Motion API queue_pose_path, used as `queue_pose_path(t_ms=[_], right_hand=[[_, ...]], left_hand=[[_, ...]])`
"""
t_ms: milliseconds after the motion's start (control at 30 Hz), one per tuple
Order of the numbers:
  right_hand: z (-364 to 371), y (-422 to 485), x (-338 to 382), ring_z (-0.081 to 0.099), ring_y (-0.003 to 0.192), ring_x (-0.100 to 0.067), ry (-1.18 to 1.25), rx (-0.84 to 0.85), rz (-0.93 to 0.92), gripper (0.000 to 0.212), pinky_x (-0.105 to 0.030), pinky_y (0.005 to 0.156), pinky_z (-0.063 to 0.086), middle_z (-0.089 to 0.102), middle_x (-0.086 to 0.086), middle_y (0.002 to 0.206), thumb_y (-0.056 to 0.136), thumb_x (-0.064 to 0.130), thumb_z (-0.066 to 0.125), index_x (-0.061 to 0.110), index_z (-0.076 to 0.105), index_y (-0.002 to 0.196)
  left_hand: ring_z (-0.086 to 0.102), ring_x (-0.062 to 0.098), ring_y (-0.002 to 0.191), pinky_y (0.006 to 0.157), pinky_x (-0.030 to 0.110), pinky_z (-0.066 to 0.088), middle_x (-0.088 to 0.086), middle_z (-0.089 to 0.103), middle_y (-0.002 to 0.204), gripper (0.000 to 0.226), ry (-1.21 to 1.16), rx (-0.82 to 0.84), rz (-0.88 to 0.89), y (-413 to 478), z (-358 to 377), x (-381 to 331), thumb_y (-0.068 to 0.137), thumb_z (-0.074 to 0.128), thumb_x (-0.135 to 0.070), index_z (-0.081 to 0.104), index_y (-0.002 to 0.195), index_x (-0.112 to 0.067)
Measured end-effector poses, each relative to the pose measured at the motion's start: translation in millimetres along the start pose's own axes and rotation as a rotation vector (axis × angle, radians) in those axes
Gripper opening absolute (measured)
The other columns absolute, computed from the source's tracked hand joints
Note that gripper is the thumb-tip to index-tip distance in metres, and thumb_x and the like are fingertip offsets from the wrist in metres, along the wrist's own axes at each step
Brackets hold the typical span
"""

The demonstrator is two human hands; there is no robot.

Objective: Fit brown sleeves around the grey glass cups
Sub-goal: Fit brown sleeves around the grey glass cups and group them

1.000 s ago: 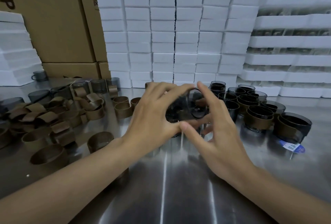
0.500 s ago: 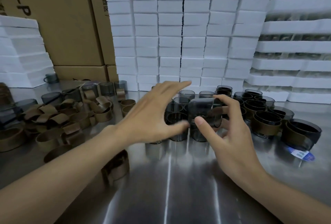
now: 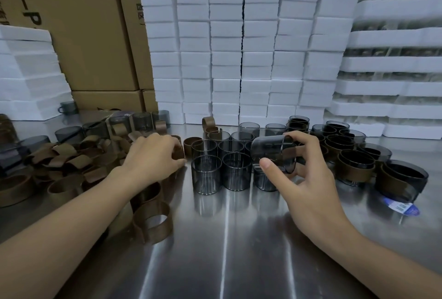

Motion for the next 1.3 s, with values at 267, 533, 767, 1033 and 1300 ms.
queue_pose_path(t_ms=[267, 533, 767, 1033, 1300], right_hand=[[1.7, -1.2, -5.7, 0.075, 0.081, -0.015, 0.046, 0.028, 0.027, 0.052, -0.028, 0.069, 0.060, 0.071, 0.019, 0.107, 0.077, 0.058, 0.079, 0.041, 0.046, 0.113], [0.6, -0.5, -8.5, 0.078, 0.097, -0.014, 0.093, 0.023, 0.031, 0.051, -0.042, 0.079, 0.065, 0.071, 0.022, 0.115, 0.084, 0.039, 0.081, 0.047, 0.050, 0.124], [-5.6, 3.3, -16.2, 0.070, 0.118, -0.017, 0.060, -0.028, 0.067, 0.053, -0.059, 0.093, 0.060, 0.068, 0.011, 0.132, 0.099, 0.022, 0.077, 0.049, 0.056, 0.138], [1.8, 1.5, -11.0, 0.062, 0.136, -0.021, 0.067, 0.035, 0.039, 0.072, -0.053, 0.114, 0.050, 0.062, 0.004, 0.144, 0.080, 0.052, 0.086, 0.052, 0.049, 0.142], [-1.5, 2.2, -6.7, 0.068, 0.128, -0.022, 0.084, 0.011, 0.031, 0.073, -0.048, 0.110, 0.055, 0.065, -0.001, 0.137, 0.071, 0.048, 0.092, 0.047, 0.054, 0.134]], left_hand=[[0.046, 0.020, 0.123, 0.093, 0.044, 0.046, -0.005, 0.056, 0.123, 0.009, -0.282, -0.113, -0.099, 7.9, -22.3, 2.4, 0.095, 0.073, -0.034, 0.071, 0.102, -0.029], [0.078, 0.009, 0.101, 0.082, 0.027, 0.065, -0.009, 0.078, 0.115, 0.019, -1.266, -0.023, 0.050, -10.0, -44.9, -69.7, 0.091, 0.087, -0.015, 0.077, 0.105, -0.023], [0.068, 0.011, 0.123, 0.091, 0.029, 0.063, -0.009, 0.065, 0.130, 0.067, -1.121, -0.193, 0.375, -40.2, -56.4, -119.7, 0.080, 0.096, -0.009, 0.066, 0.137, -0.027], [0.073, 0.006, 0.113, 0.091, 0.016, 0.056, -0.018, 0.066, 0.132, 0.064, -1.011, -0.321, 0.476, -59.6, -56.5, -128.3, 0.085, 0.091, -0.016, 0.066, 0.139, -0.037], [0.072, 0.018, 0.115, 0.086, 0.030, 0.061, -0.012, 0.062, 0.139, 0.070, -1.061, -0.249, 0.537, -62.1, -50.9, -132.3, 0.087, 0.076, -0.007, 0.061, 0.151, -0.030]])
Point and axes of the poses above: each hand's wrist, its own y-axis towards the middle knuckle, its own z-axis out of the palm, x = y × z, the point moved 9 cm from there along y, towards the middle knuckle
